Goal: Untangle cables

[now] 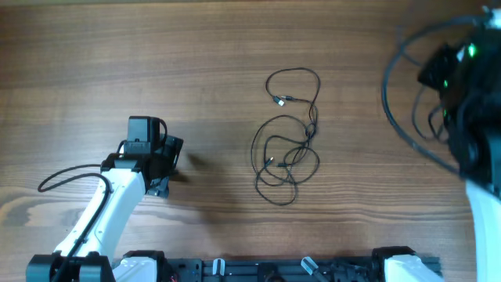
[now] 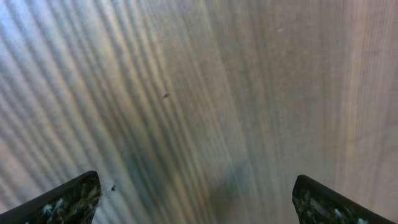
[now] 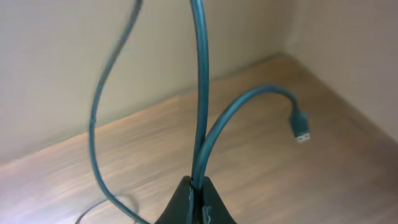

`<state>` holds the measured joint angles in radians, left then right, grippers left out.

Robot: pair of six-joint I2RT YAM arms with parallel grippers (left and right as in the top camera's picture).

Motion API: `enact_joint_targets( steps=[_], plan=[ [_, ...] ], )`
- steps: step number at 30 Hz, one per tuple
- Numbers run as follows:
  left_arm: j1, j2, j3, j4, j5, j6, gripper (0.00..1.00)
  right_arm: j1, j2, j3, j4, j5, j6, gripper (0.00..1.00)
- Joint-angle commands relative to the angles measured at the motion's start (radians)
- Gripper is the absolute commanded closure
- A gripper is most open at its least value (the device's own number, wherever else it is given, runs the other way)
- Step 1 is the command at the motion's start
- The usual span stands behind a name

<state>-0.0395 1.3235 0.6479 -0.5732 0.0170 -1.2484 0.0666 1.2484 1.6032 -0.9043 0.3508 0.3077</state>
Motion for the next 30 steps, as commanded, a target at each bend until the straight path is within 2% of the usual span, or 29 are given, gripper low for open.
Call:
enact_joint_targets(
  steps=[1,3,4,7,10,16,19,20,22,23,24,27,30],
  plan=[
    [-0.004,0.000,0.000,0.030,0.000,-0.016,0.00,0.020,0.125,0.108,-0.034,-0.269,-0.046,0.95],
    [-0.001,-0.002,0.001,0.032,0.001,-0.008,0.00,0.057,0.174,0.113,0.002,-0.424,-0.045,0.95],
    [0.007,-0.008,0.005,0.039,0.001,0.040,0.00,0.078,0.197,0.113,0.019,-0.480,-0.045,0.95],
    [0.076,-0.054,0.070,0.017,0.000,0.365,0.00,0.176,0.290,0.113,0.082,-0.647,-0.042,0.96],
    [0.179,-0.124,0.161,-0.047,-0.012,0.484,0.00,0.320,0.407,0.113,0.172,-0.705,0.003,0.95],
    [0.451,-0.298,0.255,-0.098,0.018,0.512,0.00,0.565,0.615,0.113,0.306,-0.787,0.087,0.95],
    [0.530,-0.360,0.255,-0.130,0.164,0.513,0.00,0.643,0.730,0.112,0.369,-0.779,0.080,0.95],
    [0.534,-0.367,0.255,-0.146,0.206,0.520,0.00,0.655,0.763,0.112,0.395,-0.779,0.081,0.90],
    [0.527,-0.362,0.255,-0.174,0.312,0.603,0.00,0.660,0.791,0.112,0.423,-0.779,0.084,0.62],
    [0.518,-0.357,0.255,-0.183,0.339,0.622,0.00,0.657,0.790,0.112,0.421,-0.777,0.076,0.28],
    [0.507,-0.350,0.255,-0.192,0.359,0.638,0.00,0.650,0.783,0.113,0.414,-0.777,0.053,0.00],
    [0.441,-0.323,0.255,-0.190,0.410,0.642,0.00,0.599,0.722,0.114,0.333,-0.624,0.044,0.00],
    [0.315,-0.269,0.255,-0.165,0.391,0.640,0.00,0.512,0.613,0.114,0.175,-0.412,0.095,0.00]
  ],
)
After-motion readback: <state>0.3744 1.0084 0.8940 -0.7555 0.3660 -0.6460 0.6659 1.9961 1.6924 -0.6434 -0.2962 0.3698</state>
